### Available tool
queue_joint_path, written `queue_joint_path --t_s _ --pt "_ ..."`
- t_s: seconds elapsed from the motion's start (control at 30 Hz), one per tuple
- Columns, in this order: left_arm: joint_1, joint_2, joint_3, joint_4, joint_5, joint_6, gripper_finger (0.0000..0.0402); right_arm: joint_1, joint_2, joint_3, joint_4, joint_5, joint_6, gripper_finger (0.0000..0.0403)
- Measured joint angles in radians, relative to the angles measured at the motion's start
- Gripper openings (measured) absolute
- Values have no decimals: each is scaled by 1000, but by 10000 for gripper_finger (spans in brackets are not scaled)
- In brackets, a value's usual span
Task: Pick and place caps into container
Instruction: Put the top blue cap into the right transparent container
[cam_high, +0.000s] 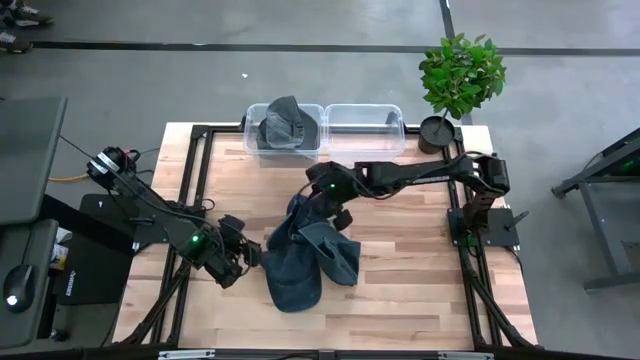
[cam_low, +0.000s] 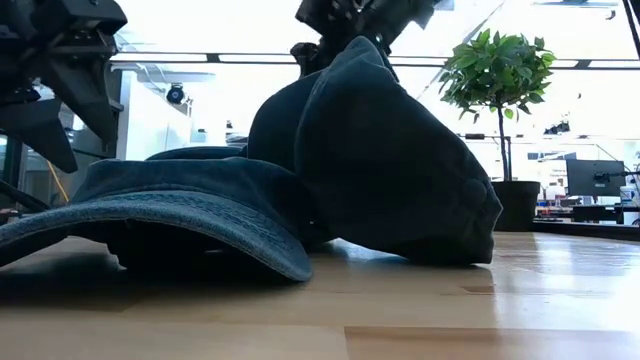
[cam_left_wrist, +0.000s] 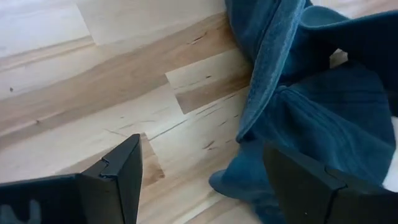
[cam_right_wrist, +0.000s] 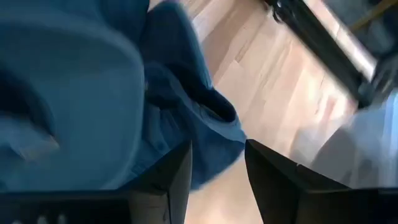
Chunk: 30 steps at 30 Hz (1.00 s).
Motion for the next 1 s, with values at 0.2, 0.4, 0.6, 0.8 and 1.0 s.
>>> queue_joint_path --t_s 0.2,0.4,0.6,0.8,1.0 --pt "0 0 0 -1 -56 -94 262 -14 0 -61 42 81 -214 144" --pt "0 0 0 -2 -75 -159 262 -40 0 -151 241 -25 -279 145" --pt "1 0 0 -3 -71 -191 262 -65 0 -203 358 -108 -243 179" --pt "0 0 0 -7 -69 -220 262 -86 15 -233 505 -112 -255 241" --pt "1 0 0 -9 -38 -222 262 -92 103 -234 570 -138 -352 259"
